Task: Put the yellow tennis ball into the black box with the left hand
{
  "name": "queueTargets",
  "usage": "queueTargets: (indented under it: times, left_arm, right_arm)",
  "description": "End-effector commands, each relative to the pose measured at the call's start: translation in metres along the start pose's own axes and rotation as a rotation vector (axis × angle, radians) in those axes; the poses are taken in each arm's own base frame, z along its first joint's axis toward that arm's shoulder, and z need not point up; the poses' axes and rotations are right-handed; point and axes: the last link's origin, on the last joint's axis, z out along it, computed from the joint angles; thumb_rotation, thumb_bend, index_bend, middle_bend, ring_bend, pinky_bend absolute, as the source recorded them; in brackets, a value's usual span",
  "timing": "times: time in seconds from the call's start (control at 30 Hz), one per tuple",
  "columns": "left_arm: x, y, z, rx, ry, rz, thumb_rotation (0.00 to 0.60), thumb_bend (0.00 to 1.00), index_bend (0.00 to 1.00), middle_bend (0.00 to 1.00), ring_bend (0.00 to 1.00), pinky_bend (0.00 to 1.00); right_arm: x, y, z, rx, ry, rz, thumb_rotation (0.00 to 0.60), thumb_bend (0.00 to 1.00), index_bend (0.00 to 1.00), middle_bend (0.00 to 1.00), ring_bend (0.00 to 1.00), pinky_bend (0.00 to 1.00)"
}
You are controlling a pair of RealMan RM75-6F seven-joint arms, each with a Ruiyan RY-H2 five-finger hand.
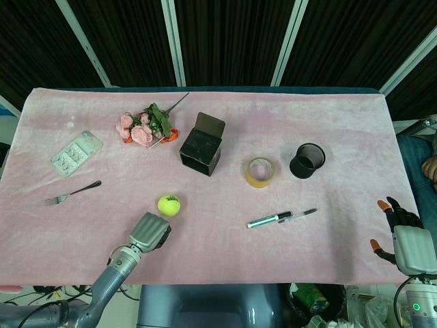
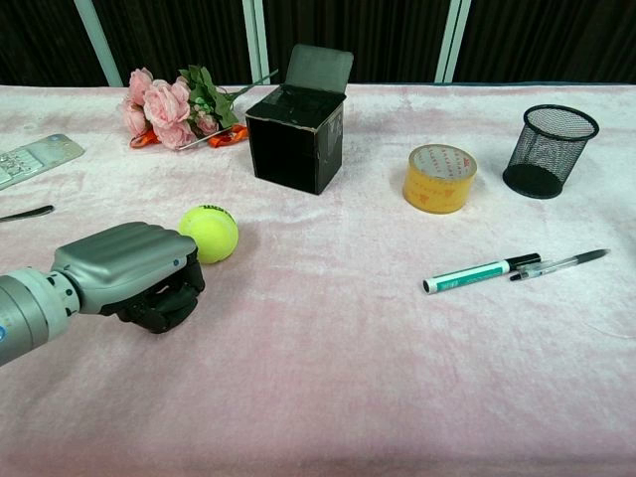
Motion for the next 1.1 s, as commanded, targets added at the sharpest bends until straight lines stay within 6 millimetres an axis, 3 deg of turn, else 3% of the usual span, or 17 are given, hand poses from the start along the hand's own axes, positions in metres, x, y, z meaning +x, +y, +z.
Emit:
queueTargets:
  times: [0.03, 1.1]
  left_arm:
    - [0.0, -0.001, 0.0, -0.002, 0.001, 0.002, 0.6, 0.58, 0.91, 0.96, 0.85, 0.98]
    - [-0.004, -0.006, 0.015, -0.015, 0.0, -0.033, 0.6, 0.58, 0.91, 0.96, 0.85, 0.98]
  right_arm:
    - [0.0, 0.0, 0.0, -0.001, -0.001, 0.0, 0.6, 0.17, 0.16, 0.08, 0.18, 0.19]
    - [0.0, 0.0, 0.0, -0.01, 0.003, 0.007, 0.6, 0.17, 0.16, 0.08, 0.18, 0.19]
